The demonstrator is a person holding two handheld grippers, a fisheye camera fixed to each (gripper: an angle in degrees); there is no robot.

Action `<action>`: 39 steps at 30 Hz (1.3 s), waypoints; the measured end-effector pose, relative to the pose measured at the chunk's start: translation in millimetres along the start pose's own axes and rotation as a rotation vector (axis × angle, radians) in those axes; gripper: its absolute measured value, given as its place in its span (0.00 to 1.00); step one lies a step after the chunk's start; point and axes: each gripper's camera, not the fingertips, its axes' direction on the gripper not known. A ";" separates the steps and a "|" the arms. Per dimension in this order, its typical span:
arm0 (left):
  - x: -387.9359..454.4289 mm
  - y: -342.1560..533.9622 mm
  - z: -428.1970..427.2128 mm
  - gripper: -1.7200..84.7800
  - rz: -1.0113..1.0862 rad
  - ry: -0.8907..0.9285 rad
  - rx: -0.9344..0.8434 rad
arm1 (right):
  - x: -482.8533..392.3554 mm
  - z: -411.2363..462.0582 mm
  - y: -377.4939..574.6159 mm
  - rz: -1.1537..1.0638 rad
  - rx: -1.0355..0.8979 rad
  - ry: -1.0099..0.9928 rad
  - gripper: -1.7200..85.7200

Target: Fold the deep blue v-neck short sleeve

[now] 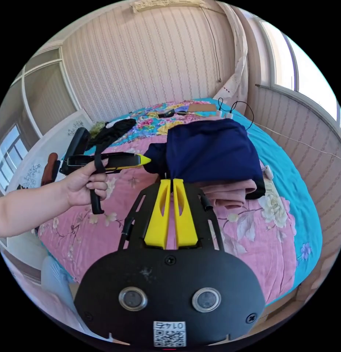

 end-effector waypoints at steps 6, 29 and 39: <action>36.8 65.3 -146.1 0.01 0.251 0.038 0.129 | -43.6 -89.8 16.4 -0.116 0.163 -0.344 0.02; 20.0 523.9 -375.2 0.01 -0.228 -0.246 0.380 | -108.0 -55.2 150.3 0.056 -0.481 -0.224 0.03; 5.9 571.9 -364.1 0.01 -0.265 -0.151 0.283 | -328.8 33.8 120.6 -0.485 -0.476 -0.511 0.16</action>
